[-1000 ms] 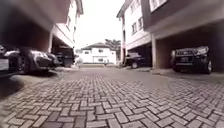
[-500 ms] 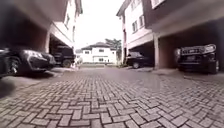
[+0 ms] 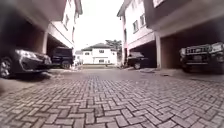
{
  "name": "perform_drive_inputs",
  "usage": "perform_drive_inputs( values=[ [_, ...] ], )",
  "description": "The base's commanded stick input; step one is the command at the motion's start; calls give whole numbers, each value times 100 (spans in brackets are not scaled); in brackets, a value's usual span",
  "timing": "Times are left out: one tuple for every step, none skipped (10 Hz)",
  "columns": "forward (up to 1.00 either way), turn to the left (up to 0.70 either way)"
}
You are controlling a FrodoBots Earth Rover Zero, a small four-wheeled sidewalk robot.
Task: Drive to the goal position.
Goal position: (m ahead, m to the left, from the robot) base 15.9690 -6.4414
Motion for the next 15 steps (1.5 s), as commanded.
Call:
perform_drive_inputs(
  values=[
    [69,3],
    [69,3],
    [69,3],
    [69,3],
    [69,3],
    [69,3],
    [69,3],
    [69,3],
    [69,3],
    [69,3],
    [69,3],
    [69,3],
    [69,3],
    [69,3],
    [69,3]
  ],
)
